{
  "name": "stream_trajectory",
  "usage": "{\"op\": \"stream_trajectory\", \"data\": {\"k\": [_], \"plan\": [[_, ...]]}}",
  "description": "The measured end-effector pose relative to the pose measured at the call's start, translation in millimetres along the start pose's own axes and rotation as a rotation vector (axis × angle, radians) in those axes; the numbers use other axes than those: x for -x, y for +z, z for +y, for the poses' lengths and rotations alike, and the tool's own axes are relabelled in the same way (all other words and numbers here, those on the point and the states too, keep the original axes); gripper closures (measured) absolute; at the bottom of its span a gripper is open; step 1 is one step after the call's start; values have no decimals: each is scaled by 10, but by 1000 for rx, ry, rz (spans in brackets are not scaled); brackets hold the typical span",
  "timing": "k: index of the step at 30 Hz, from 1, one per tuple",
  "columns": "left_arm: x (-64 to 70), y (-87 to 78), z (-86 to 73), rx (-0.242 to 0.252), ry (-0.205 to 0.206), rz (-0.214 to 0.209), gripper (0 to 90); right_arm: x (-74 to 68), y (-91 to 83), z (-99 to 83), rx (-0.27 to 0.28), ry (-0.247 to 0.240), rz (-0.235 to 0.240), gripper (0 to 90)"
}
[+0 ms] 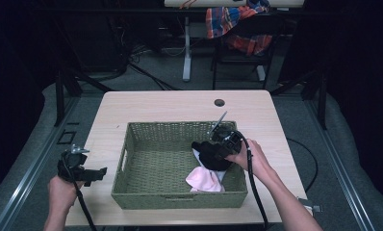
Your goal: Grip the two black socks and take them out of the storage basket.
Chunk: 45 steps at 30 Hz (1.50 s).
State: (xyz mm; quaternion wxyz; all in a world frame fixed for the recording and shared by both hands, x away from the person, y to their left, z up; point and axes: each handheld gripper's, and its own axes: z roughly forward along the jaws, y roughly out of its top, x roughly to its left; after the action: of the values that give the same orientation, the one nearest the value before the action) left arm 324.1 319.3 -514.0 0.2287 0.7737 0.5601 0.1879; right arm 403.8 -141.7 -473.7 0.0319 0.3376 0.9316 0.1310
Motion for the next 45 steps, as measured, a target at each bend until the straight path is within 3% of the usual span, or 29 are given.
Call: {"op": "stream_trajectory", "data": {"k": [3, 11, 25, 38, 45], "plan": [[3, 1, 2, -3, 1, 1, 2, -9, -15, 0, -6, -3, -6, 813], [-5, 7, -3, -4, 0, -1, 2, 59, -236, -35, 81, 43, 15, 865], [-10, -14, 0, 5, -5, 7, 2, 113, -591, -31, 163, 73, 23, 872], [-12, -9, 7, 4, -4, 2, 2, 100, -936, 130, 186, 62, 13, 872], [-9, -15, 5, 4, -5, 3, 2, 76, -1105, 250, 168, 41, 14, 872]]}}
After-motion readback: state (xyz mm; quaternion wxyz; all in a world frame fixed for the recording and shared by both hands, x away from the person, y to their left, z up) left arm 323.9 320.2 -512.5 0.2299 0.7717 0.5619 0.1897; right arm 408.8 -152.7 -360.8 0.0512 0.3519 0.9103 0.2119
